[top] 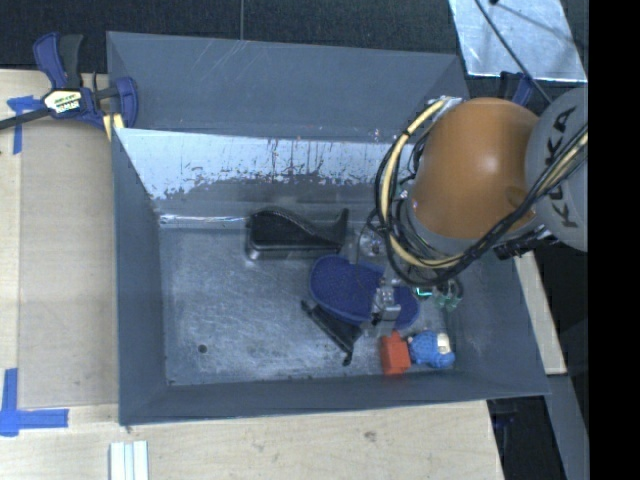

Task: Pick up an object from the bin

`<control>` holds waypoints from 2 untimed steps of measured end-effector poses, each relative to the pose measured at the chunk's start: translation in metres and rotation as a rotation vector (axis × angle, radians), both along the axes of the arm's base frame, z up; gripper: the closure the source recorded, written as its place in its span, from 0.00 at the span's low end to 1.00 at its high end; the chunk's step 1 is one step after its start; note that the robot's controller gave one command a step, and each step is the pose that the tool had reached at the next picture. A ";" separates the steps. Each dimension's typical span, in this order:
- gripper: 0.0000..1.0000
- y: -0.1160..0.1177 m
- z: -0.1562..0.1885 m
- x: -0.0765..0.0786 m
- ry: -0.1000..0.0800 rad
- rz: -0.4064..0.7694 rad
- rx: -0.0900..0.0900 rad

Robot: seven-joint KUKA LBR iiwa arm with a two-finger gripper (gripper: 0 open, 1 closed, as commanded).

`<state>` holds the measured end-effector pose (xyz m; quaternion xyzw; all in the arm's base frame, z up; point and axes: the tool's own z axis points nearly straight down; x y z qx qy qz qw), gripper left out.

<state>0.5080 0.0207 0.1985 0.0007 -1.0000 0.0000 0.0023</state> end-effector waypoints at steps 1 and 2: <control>1.00 0.000 0.003 0.002 -0.008 -0.001 0.000; 0.00 0.000 0.003 0.002 -0.008 -0.002 0.000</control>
Offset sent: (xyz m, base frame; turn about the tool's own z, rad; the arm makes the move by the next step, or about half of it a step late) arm 0.0000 0.0000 0.0000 0.0000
